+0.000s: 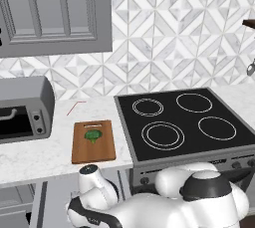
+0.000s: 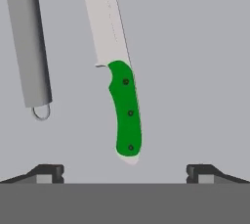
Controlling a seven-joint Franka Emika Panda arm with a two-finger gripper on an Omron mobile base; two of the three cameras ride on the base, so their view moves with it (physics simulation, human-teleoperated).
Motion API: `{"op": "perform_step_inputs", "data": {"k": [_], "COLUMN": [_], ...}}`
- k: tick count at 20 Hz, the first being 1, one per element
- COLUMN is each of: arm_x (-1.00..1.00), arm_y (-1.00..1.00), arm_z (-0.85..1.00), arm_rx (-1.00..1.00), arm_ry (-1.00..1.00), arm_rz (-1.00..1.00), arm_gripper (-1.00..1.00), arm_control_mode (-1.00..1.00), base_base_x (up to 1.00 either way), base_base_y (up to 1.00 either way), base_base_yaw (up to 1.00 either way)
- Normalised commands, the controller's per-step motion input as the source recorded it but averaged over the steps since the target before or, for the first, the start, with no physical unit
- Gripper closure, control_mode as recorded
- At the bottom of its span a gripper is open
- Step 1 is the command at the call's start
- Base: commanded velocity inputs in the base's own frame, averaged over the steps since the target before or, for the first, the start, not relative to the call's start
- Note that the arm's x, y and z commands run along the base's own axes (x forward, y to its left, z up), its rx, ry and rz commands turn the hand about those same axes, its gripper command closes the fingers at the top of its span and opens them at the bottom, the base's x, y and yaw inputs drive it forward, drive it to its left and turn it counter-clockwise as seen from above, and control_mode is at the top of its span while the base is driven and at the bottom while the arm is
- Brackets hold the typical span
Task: Place the appropriate cutting tool for cutting the broccoli skin on the cutting board.
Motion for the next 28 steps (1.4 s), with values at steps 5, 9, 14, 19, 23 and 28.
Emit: {"op": "perform_step_inputs", "data": {"k": [5,9,14,19,23,28], "arm_x": [0.01,0.01,0.01,0.06,0.00,-0.08], "arm_y": [0.13,0.04,0.00,-0.01,-0.03,-0.17], "arm_z": [-0.53,-0.41,-0.45,-0.44,-0.47,-0.16], "arm_rx": [-0.09,-0.02,0.00,0.00,0.00,0.05], "arm_ry": [0.03,0.03,0.04,0.04,0.01,-0.05], "arm_rz": [0.00,0.00,0.00,0.00,0.00,0.00], "arm_gripper": [-1.00,-1.00,-1.00,-1.00,1.00,1.00], "arm_control_mode": [-1.00,-1.00,-1.00,-1.00,-1.00,-1.00], "base_base_x": [0.00,0.00,0.00,0.00,0.00,0.00], "base_base_y": [0.00,0.00,0.00,0.00,0.00,0.00], "base_base_yaw": [0.00,0.00,0.00,0.00,0.00,0.00]}}
